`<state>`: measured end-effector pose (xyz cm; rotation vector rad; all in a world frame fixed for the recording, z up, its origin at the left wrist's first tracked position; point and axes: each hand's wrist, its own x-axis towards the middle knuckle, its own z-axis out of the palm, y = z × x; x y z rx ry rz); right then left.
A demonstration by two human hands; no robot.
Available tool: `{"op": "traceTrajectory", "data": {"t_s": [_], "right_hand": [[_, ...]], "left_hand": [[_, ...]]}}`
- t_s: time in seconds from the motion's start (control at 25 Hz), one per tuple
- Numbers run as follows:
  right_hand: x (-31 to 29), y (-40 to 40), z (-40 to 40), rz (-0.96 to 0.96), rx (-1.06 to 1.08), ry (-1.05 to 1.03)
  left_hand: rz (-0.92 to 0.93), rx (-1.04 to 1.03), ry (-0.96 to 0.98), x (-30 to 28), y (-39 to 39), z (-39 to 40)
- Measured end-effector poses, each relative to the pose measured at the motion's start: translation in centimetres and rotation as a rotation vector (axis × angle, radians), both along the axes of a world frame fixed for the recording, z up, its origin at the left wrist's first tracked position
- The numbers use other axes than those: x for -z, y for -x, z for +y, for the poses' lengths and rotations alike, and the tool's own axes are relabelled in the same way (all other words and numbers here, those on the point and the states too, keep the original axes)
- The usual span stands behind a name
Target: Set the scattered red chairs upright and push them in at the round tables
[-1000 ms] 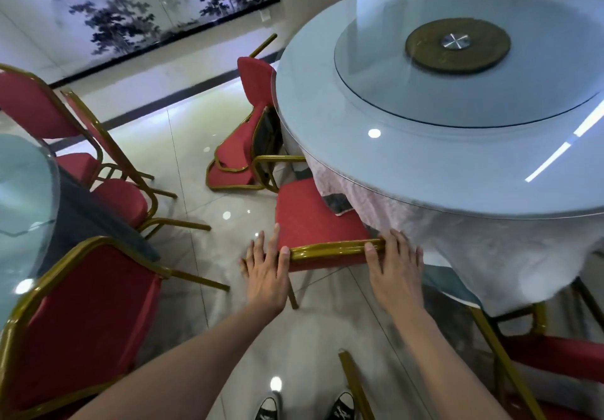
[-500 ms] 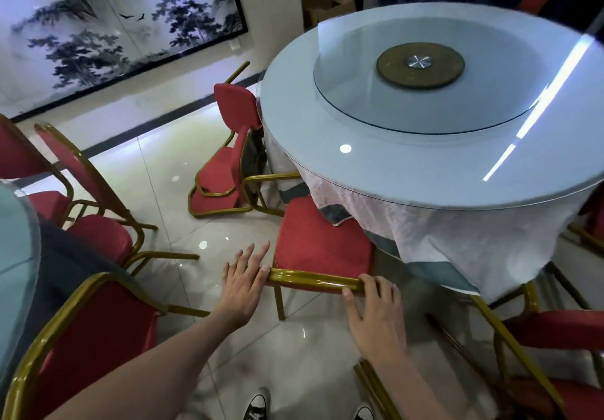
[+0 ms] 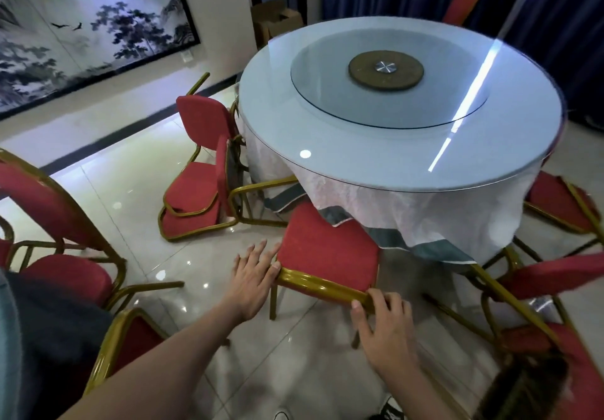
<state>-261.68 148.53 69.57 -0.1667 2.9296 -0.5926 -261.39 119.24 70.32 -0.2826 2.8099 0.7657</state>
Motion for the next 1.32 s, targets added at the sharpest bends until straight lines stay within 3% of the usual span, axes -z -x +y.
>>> {"op": "traceTrajectory", "data": {"t_s": [0.28, 0.48, 0.6, 1.32], "right_hand": [[0.6, 1.0, -2.2, 0.037, -0.008, -0.008], [2.6, 1.2, -3.6, 0.016, 0.232, 0.283], [3.5, 2.1, -4.5, 0.033, 0.271, 0.359], [3.0, 10.7, -12.0, 0.004, 0.28, 0.4]], "left_hand": [[0.001, 0.039, 0.088, -1.2, 1.1, -2.1], [0.05, 0.031, 0.077, -0.4, 2.0, -0.6], [0.073, -0.046, 0.078, -0.2, 3.4, -0.6], [0.18, -0.006, 0.103, 0.2, 14.0, -8.3]]}}
